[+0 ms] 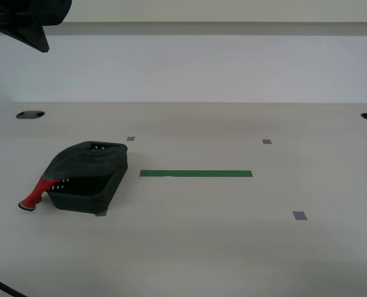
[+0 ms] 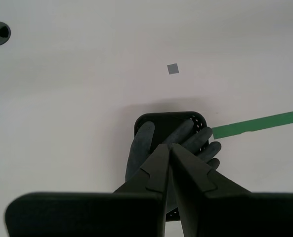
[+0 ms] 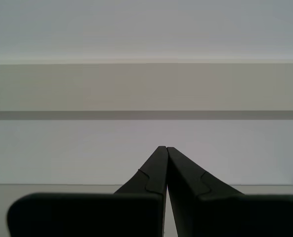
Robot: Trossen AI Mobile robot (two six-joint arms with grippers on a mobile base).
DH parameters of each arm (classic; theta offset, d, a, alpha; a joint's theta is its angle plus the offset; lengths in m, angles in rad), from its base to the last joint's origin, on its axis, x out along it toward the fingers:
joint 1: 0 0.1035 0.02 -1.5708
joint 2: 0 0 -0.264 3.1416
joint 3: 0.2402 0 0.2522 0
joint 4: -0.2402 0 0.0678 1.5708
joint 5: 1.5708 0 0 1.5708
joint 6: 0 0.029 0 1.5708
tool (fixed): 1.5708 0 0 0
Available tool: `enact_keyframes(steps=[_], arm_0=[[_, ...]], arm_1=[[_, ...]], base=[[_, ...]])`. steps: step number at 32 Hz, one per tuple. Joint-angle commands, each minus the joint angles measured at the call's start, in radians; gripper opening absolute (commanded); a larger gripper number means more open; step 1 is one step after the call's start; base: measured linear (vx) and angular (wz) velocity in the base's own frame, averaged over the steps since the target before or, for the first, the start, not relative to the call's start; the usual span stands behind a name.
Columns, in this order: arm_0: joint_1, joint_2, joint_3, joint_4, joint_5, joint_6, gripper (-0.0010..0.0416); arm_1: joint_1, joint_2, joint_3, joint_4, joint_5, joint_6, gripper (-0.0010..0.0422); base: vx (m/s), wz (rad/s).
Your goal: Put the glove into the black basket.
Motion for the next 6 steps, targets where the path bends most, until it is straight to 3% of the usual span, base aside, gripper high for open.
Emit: enact_keyframes(steps=[1, 6], arm_0=[[0.001, 0.000, 0.001, 0.002, 0.001, 0.000, 0.0001], [0.000, 0.000, 0.001, 0.002, 0.001, 0.000, 0.0001]], arm_1=[[0.000, 0.000, 0.000, 0.000, 0.002, -0.002, 0.0004], [0.000, 0.000, 0.000, 0.001, 0.002, -0.002, 0.0004]], base=[[0.000, 0.000], [0.000, 0.000]])
